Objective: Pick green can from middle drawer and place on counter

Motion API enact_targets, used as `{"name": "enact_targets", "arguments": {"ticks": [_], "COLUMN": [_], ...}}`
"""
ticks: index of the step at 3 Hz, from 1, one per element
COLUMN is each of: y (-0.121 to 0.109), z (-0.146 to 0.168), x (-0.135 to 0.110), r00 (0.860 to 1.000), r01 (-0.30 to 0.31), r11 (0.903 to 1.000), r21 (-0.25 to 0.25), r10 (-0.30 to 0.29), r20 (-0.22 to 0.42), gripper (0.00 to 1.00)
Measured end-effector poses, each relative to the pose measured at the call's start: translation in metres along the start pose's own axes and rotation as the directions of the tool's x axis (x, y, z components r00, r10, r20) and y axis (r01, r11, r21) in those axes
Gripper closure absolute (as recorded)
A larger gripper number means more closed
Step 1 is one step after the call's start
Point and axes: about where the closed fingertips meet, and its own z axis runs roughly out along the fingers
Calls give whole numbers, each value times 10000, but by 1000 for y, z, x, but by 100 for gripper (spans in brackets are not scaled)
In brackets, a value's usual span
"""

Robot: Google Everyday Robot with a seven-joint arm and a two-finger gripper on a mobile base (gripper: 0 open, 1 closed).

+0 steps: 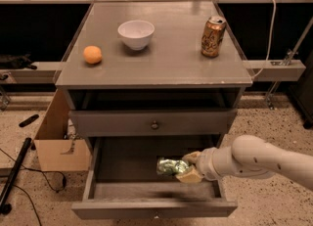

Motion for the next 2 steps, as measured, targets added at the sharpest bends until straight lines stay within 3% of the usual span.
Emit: {"name": "enact_targets", "arguments": {"ticks": [2], "y": [-1], "z": [-124], "x": [-15], "r00": [9944], "r01": [987], "r11": [9912], "r21": [883], "r10": [-1016], "r20": [282], "gripper": [100]}}
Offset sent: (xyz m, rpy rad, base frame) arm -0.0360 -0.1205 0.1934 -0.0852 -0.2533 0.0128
